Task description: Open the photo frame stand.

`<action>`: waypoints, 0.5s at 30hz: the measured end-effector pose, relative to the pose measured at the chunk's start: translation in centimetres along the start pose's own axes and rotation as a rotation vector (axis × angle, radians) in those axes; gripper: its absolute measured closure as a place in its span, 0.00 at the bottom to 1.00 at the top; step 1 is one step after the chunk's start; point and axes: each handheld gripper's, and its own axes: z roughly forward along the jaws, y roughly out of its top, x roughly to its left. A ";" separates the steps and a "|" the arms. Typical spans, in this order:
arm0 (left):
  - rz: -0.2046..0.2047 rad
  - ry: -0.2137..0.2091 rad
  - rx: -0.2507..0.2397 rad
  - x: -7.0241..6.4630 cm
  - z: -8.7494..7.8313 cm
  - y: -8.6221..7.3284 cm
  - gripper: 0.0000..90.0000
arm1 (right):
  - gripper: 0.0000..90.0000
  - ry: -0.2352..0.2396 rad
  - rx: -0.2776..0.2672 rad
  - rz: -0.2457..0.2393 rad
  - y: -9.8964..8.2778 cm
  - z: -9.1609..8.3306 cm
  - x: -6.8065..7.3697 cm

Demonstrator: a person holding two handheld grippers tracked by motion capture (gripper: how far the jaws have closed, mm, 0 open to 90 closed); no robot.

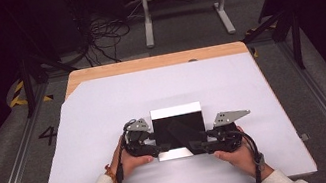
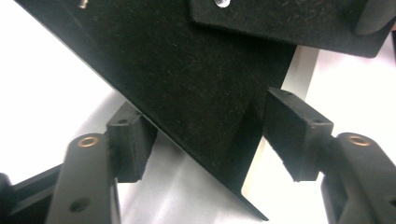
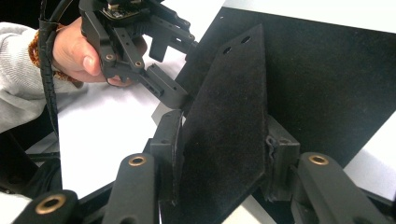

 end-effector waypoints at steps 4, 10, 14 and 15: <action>0.031 0.028 -0.003 -0.2 -0.5 0.3 0.47 | 0.64 -0.010 0.004 -0.008 0.1 -0.1 0.0; 0.061 0.062 -0.030 -0.4 -1.0 0.5 0.54 | 0.66 -0.028 0.004 -0.021 0.1 -0.2 0.1; 0.088 0.093 -0.047 -0.7 -1.4 0.7 0.58 | 0.69 -0.035 0.005 -0.036 0.2 -0.2 0.2; 0.088 0.093 -0.047 -0.7 -1.4 0.7 0.59 | 0.69 -0.035 0.005 -0.036 0.2 -0.2 0.2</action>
